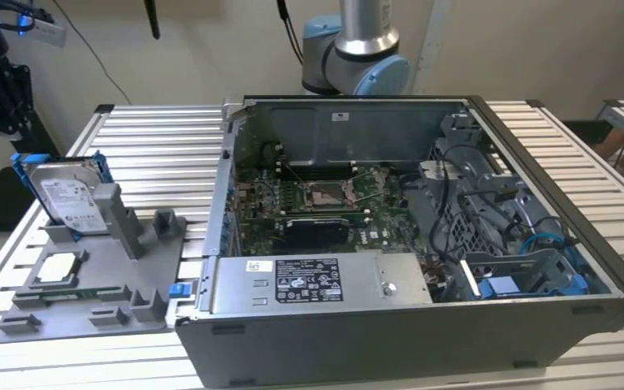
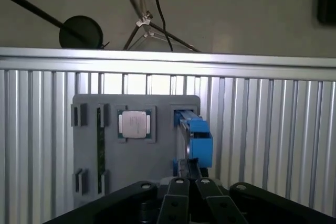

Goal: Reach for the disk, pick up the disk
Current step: 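Pick up the disk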

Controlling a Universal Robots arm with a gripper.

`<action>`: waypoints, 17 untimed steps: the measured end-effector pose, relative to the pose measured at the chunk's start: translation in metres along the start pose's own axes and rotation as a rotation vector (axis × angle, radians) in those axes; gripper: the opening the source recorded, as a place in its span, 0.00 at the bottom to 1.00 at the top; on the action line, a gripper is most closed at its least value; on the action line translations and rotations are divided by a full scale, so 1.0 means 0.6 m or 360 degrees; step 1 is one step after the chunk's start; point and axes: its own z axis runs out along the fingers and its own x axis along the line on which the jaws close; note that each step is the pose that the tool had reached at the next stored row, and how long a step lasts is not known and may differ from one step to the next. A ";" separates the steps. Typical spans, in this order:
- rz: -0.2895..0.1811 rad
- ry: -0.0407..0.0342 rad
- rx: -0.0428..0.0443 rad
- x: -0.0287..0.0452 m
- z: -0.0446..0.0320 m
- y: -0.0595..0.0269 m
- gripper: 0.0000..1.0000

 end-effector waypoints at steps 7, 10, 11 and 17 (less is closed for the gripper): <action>0.0009 -0.0004 0.0001 0.000 0.002 0.000 1.00; 0.0009 -0.0012 0.0003 0.000 0.007 0.000 1.00; 0.0009 -0.0015 0.0003 0.000 0.010 0.000 1.00; -0.0003 -0.0025 0.0012 -0.005 0.022 0.000 1.00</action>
